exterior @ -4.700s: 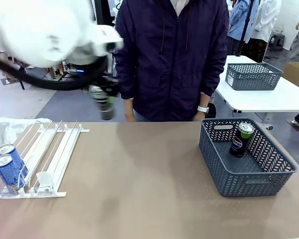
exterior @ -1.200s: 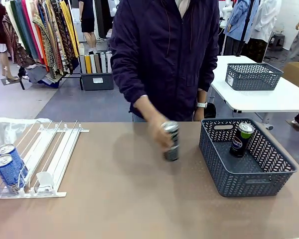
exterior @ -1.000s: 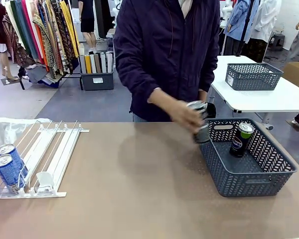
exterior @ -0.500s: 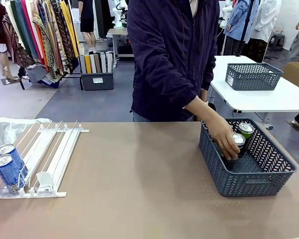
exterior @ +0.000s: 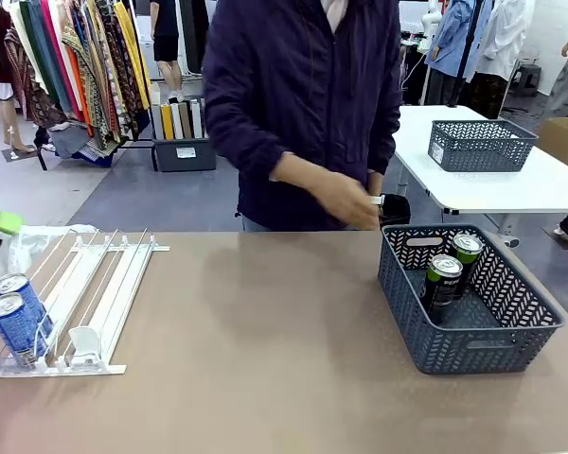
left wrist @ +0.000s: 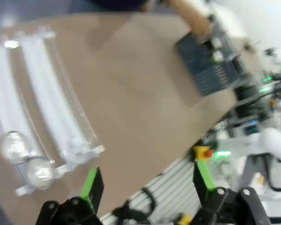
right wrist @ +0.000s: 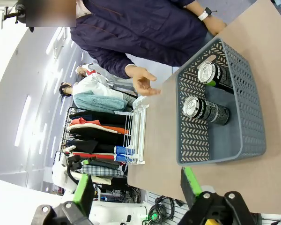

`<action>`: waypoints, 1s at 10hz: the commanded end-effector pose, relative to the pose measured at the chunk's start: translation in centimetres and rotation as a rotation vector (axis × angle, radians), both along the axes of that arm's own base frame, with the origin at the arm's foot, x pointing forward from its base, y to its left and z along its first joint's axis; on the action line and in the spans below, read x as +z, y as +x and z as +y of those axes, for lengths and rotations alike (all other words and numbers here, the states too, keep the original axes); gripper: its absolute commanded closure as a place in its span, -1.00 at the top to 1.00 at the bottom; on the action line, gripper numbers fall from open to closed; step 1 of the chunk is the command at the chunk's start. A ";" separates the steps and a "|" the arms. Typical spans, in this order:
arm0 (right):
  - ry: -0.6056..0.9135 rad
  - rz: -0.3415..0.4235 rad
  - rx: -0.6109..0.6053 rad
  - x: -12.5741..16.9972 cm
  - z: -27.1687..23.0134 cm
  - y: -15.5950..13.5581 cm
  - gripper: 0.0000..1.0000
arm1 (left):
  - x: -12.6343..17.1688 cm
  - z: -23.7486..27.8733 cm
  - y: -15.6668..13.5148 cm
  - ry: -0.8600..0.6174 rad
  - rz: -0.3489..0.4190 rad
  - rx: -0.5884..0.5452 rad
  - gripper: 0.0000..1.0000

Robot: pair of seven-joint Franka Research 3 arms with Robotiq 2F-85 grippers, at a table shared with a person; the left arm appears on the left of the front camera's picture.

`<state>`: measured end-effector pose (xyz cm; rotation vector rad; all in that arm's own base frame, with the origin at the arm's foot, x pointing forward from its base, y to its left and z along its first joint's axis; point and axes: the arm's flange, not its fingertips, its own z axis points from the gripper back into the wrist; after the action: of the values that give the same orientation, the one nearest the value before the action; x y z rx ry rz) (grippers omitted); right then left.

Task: Retrieve and store the cans from the dispenser.
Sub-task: Pick up one can from the Automatic Can Dispenser and place it in the middle of the table.

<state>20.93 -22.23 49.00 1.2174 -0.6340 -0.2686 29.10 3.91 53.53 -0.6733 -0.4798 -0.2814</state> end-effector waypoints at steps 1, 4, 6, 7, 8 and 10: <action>0.004 -0.036 0.005 0.3 -0.1 0.1 1.00 | -0.7 0.7 0.4 0.578 0.058 0.146 1.00; 0.004 -0.036 0.005 0.3 -0.1 0.1 1.00 | -2.6 -0.4 0.4 0.797 0.140 0.282 1.00; 0.004 -0.036 0.005 0.3 -0.1 0.1 1.00 | -2.5 -0.5 1.2 0.671 0.264 0.309 1.00; 0.004 -0.036 0.005 0.3 -0.1 0.1 1.00 | -0.4 0.8 1.9 0.762 0.079 0.267 1.00; 0.004 -0.036 0.005 0.3 -0.1 0.1 1.00 | -0.4 0.8 1.9 0.762 0.079 0.267 1.00; 0.004 -0.036 0.005 0.3 -0.1 0.1 1.00 | -0.4 0.8 1.9 0.762 0.079 0.267 1.00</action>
<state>20.92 -22.24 49.00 1.2174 -0.6342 -0.2687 31.00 4.23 53.12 0.1138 -0.3289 -0.1682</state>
